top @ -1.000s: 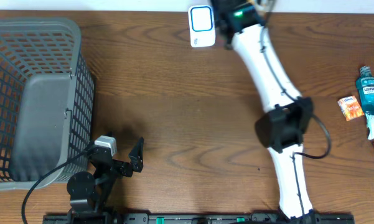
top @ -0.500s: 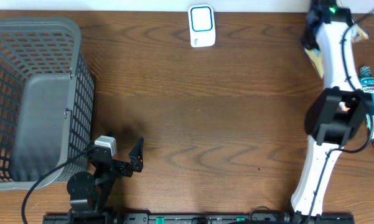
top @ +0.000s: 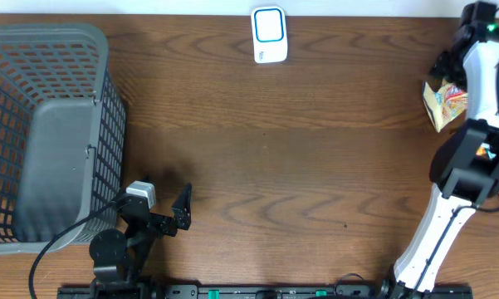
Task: Scan the item barcode
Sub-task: 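Carry the snack bag to the far right edge and release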
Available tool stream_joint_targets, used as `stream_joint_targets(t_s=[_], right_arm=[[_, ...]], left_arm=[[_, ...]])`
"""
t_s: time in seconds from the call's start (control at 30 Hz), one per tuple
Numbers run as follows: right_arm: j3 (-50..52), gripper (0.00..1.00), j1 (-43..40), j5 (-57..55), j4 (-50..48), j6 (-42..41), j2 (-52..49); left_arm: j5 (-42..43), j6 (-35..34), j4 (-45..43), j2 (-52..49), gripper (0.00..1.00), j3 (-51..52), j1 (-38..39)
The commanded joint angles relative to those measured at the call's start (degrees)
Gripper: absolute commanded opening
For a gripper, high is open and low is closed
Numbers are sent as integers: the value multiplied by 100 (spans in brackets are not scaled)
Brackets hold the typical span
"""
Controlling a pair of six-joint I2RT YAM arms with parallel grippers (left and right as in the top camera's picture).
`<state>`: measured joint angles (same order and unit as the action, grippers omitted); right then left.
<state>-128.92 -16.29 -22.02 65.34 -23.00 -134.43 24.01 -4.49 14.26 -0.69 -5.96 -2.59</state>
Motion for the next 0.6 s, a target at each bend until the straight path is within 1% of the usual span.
stream_joint_targets(t_s=[0.0,0.13,0.23,0.4,0.57], right_arm=[[-326,99,208,557,68,-105,1414],[-326,99,514,1287,177,-181,2337],[-323,99,835,1615,269,-179,2964],[-326,99,1429,1939,527,-181,3919],[-323,99,1937,1980,813,-175,4857]], left_arm=[[-11,-33,66,9,98,114,-24],[-11,-33,66,9,98,114,-24],[-11,-33,66,9,98,114,-24],[-11,-33,63,9,98,114,-24],[-11,-33,66,9,98,114,-24]])
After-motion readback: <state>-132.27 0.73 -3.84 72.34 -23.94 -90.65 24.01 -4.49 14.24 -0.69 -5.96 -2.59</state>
